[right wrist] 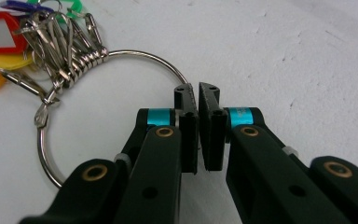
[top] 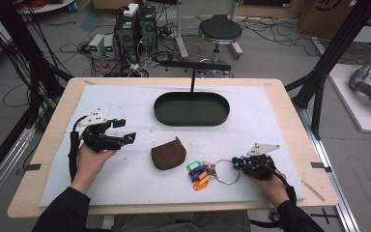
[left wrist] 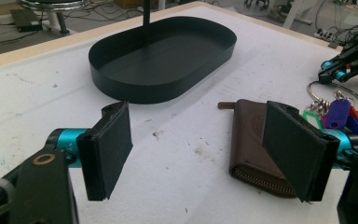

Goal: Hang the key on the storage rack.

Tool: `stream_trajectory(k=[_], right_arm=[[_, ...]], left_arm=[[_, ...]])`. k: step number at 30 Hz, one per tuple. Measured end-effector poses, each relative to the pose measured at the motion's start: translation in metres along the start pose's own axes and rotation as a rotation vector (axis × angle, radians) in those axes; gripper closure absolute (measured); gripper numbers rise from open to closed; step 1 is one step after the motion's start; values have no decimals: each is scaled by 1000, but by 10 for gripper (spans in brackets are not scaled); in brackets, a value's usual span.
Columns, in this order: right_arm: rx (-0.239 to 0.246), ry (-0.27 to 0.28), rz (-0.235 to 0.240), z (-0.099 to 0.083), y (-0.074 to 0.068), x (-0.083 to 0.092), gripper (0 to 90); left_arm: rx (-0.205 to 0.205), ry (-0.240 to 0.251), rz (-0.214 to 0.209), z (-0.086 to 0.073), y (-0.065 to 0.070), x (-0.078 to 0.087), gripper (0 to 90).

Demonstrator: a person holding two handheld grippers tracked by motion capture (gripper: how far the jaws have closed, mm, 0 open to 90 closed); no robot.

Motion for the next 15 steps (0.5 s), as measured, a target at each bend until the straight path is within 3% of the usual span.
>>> stream_trajectory(k=[4, 9, 10, 13, 15], right_arm=[[-23, 13, -14, 2, 3, 0, 883], [-87, 94, -21, 10, 11, 10, 884], [-123, 130, -11, 13, 14, 14, 883], [-156, 164, -1, 16, 17, 18, 883], [-203, 205, 34, 19, 18, 22, 883]], left_arm=[[1, 0, 0, 0, 0, 0, 245], [1, 0, 0, 0, 1, 2, 245], [3, -2, 0, 0, 1, 2, 245], [3, 2, 5, -1, 1, 3, 244], [4, 3, 3, -1, 1, 4, 245]])
Point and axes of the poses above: each handheld gripper's, and its own axes: x roughly backward along the jaws, z roughly out of its top, y roughly to its right, the point moved 3 cm from there along -x, roughly forward along the jaws, and after that the axes turned 12 degrees about -z, right-handed, at the moved point
